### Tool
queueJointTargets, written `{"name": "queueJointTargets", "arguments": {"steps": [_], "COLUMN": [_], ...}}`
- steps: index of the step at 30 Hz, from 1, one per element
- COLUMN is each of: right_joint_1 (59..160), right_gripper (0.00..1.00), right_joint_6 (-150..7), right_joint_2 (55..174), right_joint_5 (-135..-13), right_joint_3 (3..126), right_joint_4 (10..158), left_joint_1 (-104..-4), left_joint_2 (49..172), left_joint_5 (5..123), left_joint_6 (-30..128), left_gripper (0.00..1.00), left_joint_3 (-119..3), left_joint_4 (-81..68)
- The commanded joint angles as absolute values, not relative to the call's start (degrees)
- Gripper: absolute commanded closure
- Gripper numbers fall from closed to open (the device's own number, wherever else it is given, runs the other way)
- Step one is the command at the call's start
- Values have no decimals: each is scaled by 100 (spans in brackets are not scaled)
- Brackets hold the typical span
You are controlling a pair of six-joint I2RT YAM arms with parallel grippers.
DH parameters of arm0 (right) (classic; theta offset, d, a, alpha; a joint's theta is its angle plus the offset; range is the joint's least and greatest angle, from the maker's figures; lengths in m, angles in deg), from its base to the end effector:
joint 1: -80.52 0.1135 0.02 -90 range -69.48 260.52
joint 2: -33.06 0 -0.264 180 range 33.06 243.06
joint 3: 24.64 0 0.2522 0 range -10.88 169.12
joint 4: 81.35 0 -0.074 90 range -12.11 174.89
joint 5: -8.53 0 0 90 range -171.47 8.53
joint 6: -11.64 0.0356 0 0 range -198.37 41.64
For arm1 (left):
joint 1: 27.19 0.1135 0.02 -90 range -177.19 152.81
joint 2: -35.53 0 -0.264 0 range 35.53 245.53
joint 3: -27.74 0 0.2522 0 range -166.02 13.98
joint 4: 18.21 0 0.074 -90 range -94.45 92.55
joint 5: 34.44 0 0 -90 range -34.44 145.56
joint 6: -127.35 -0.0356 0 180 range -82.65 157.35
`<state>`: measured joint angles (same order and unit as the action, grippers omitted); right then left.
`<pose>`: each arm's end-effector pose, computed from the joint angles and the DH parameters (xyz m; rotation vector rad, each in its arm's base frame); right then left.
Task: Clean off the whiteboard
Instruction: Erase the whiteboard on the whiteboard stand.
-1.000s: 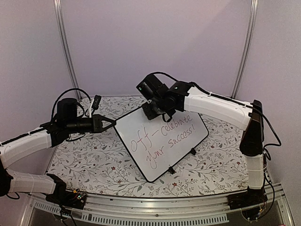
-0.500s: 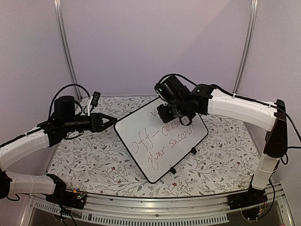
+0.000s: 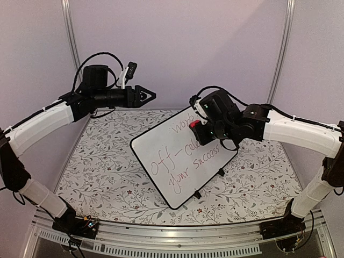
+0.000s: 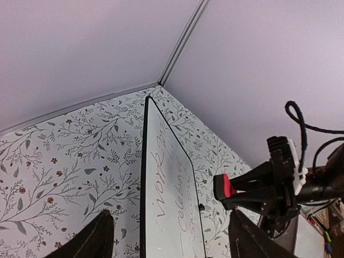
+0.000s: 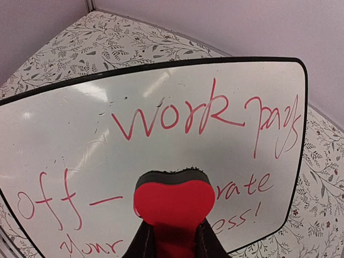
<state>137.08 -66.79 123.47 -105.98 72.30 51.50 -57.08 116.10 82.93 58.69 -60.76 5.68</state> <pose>0.2070 0.2866 0.3369 -0.6385 2.1158 0.1706 0.2763 -0.1777 0.3797 0.4951 1.8901 -1.0484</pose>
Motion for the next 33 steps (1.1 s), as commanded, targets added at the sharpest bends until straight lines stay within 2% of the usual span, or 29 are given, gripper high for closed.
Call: {"name": "queueJointTargets", "arguments": {"steps": [1,6,14,17,24,33], "right_joint_1": [13683,13679,13683,13681,13682,13605], "right_gripper": [91,91,91,91,91,90], "right_joint_6": [-6655,-6710,-7031,-7171,-7485,-7453], "right_joint_2": [12033,12007,12078,12230,12646,12805], "right_joint_5": [-10308,-10050,-9832,-9761,-9731,-9716], "right_joint_3": [6917,6809,6845,6987,7205,7285], "right_joint_4": [5587,5612,5665,5667,5659,5791], "left_joint_1": [-5929,-6304,-6367,-6356,-6143,-5858], "left_joint_2": [12362,12618,12322,12298,12468,12563], "left_joint_5": [8013,7703,7386,7254,7702,8391], "left_joint_6": [5469,5220,5198,5209,5432,5949], "left_gripper": [29,32,37,42,48,66], "left_joint_3": [-6586,-6357,-5598,-5508,-5423,-5335], "left_joint_4": [1190,1058,553,499,259,-108]}}
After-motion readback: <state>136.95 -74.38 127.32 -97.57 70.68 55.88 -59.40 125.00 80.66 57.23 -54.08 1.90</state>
